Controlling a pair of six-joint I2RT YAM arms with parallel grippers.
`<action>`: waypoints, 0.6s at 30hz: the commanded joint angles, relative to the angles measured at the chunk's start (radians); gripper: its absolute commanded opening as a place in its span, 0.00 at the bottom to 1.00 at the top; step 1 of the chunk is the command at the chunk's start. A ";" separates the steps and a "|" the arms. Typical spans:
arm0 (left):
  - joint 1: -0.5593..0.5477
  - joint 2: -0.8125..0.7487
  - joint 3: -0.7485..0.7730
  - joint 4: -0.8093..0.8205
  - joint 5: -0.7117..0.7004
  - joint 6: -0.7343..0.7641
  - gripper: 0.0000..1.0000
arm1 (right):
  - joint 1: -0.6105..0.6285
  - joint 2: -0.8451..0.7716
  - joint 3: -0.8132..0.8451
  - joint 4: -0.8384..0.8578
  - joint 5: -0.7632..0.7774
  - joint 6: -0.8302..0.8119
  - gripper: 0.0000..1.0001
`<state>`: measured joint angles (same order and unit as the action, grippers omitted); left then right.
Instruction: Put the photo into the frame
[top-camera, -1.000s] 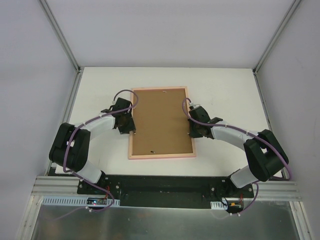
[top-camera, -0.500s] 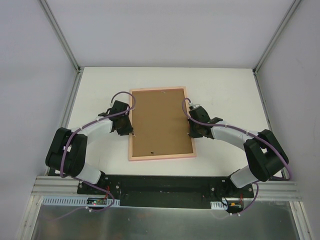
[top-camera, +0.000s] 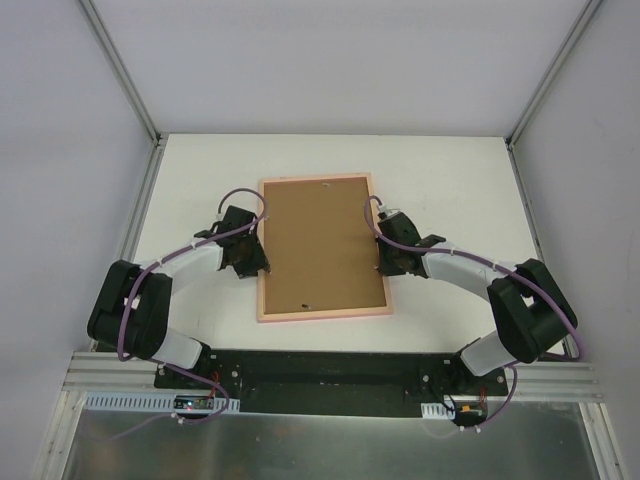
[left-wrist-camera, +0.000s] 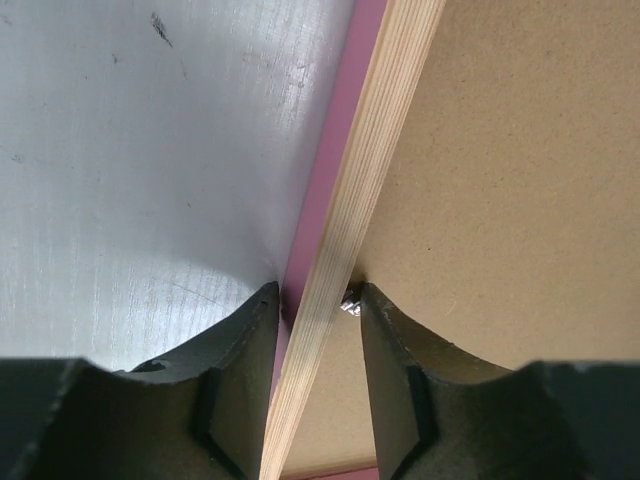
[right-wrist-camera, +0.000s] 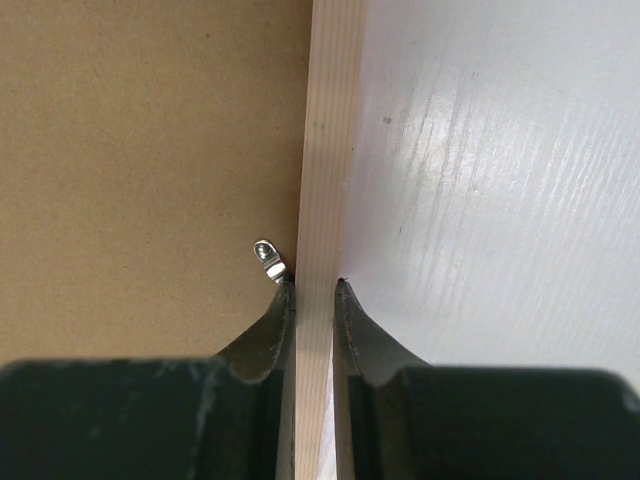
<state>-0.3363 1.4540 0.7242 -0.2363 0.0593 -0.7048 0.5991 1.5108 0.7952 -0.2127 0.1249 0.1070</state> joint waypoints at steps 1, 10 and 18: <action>0.002 -0.027 -0.025 -0.029 -0.052 -0.047 0.36 | 0.001 -0.009 -0.016 -0.019 -0.031 -0.027 0.01; 0.002 -0.026 -0.028 -0.029 -0.053 -0.073 0.15 | -0.001 -0.008 -0.013 -0.024 -0.031 -0.029 0.01; 0.002 0.000 -0.009 -0.028 -0.041 -0.044 0.18 | -0.001 -0.006 -0.004 -0.027 -0.036 -0.029 0.01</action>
<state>-0.3340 1.4368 0.7124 -0.2337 0.0402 -0.7479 0.5972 1.5108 0.7952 -0.2119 0.1192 0.1059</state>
